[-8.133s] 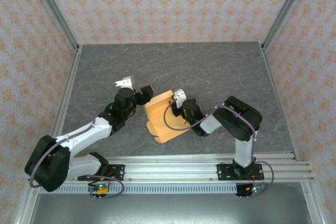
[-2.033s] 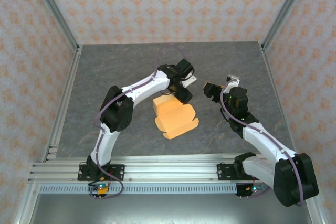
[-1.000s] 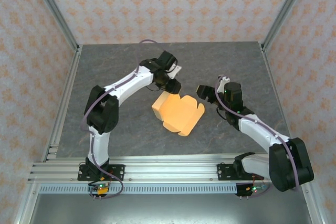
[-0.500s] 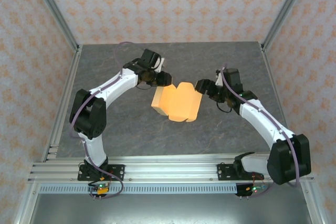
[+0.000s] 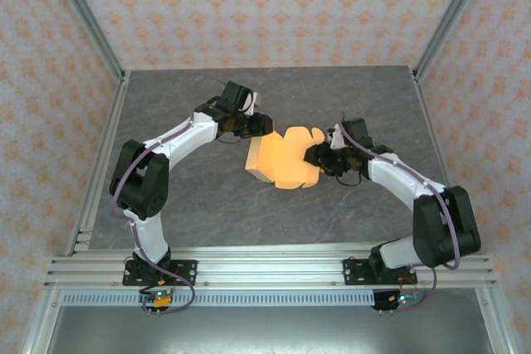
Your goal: Fold the paper box
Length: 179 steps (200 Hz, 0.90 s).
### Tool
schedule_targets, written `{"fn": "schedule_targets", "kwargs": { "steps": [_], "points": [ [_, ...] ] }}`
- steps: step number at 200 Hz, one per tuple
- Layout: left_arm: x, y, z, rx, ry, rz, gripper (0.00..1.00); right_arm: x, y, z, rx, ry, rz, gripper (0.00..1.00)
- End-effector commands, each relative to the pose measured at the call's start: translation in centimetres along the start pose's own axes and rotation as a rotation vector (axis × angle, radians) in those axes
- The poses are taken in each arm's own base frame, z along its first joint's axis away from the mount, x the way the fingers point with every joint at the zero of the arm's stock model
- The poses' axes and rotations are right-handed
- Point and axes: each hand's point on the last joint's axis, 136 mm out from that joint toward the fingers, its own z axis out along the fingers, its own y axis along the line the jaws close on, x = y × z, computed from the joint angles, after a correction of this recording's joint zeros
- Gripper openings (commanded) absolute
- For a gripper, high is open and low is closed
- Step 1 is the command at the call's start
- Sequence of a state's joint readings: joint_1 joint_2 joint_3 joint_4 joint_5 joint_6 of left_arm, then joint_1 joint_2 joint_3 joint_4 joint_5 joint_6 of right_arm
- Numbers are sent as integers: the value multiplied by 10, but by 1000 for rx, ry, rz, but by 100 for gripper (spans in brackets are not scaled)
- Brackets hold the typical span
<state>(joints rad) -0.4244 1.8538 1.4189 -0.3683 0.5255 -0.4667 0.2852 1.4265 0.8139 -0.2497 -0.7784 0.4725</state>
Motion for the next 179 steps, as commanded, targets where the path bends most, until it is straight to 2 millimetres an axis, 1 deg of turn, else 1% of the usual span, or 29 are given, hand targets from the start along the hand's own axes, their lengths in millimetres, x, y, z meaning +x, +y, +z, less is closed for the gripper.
{"fn": "schedule_targets", "kwargs": {
  "steps": [1, 19, 32, 36, 52, 70, 90, 102, 119, 130, 149, 160, 179],
  "points": [
    [-8, -9, -12, 46, -51, -9, 31, -11, 7, 6, -7, 17, -68, 35],
    [-4, -2, -7, 37, -60, -29, 31, -20, 9, 7, 22, 0, -119, 33],
    [-2, 4, -2, 33, -70, -41, 31, -27, 9, 3, 74, -10, -163, 29],
    [-1, 6, -1, 32, -76, -71, 31, -28, 8, 1, 96, -8, -176, 28],
    [2, 15, 6, 21, -94, -102, 31, -35, 10, -6, 167, -19, -242, 25],
    [6, 20, 11, 25, -103, -140, 34, -38, 15, -10, 193, -2, -302, 23],
    [10, 22, 15, 56, -126, -205, 34, -38, 23, -9, 200, 18, -362, 17],
    [11, 21, 14, 86, -159, -246, 34, -37, 28, -6, 205, 36, -395, 13],
    [12, 25, 12, 98, -195, -294, 34, -35, 31, -2, 238, 63, -426, 10],
    [14, 30, 10, 79, -209, -311, 34, -35, 32, 3, 260, 76, -442, 6],
    [19, 40, 10, 50, -231, -350, 36, -37, 38, 7, 275, 73, -473, 4],
    [22, 41, 9, 62, -246, -375, 37, -39, 42, 8, 284, 67, -502, 0],
    [25, 32, 10, 95, -244, -366, 40, -45, 52, 5, 292, 46, -574, 0]
  ]
}}
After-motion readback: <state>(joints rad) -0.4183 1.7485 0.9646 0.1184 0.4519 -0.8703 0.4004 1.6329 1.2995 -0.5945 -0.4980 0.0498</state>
